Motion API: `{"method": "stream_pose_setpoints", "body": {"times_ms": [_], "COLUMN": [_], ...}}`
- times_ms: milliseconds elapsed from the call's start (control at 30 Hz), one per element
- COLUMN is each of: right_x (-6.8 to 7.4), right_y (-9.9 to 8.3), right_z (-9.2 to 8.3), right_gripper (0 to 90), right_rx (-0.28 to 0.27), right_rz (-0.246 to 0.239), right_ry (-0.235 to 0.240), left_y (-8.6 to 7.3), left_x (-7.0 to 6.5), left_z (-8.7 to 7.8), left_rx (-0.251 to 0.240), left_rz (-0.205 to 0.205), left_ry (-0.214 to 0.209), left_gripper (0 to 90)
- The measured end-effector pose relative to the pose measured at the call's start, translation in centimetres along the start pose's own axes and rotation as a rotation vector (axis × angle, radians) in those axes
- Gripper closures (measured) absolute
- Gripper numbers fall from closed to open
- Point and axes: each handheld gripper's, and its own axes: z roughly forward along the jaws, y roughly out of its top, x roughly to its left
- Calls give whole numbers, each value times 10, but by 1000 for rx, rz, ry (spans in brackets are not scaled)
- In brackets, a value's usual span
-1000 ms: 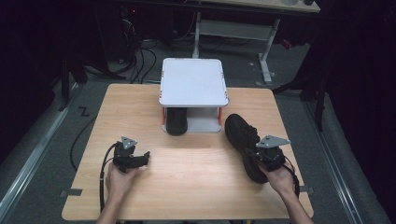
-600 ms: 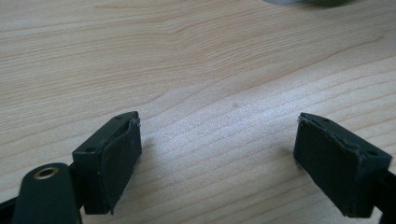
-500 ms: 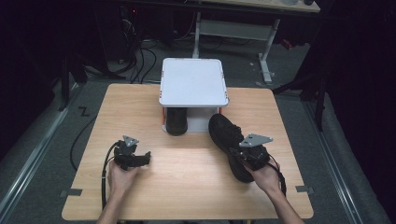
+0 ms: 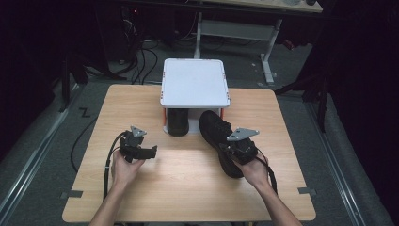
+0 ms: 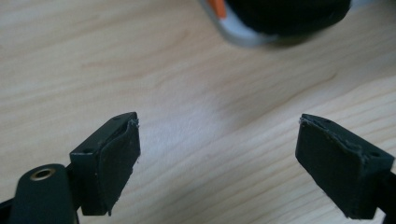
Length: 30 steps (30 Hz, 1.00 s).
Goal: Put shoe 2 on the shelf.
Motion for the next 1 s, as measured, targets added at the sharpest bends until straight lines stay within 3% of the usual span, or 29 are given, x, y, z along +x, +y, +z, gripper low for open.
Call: {"method": "stream_pose_setpoints", "body": {"times_ms": [400, 800, 1000], "right_x": [1, 0, -1], "right_y": [16, 34, 44], "right_z": [17, 33, 41], "right_gripper": [883, 883, 883], "right_rx": [27, 43, 54], "right_rz": [26, 37, 44], "right_ry": [-6, -14, -50], "left_y": [70, 119, 131], "left_x": [-31, -55, -69], "left_z": [-10, 7, 30], "left_rx": [-112, -147, -154], "left_rz": [-97, -135, -112], "left_ry": [-121, -131, -103], "left_gripper": [137, 112, 155]}}
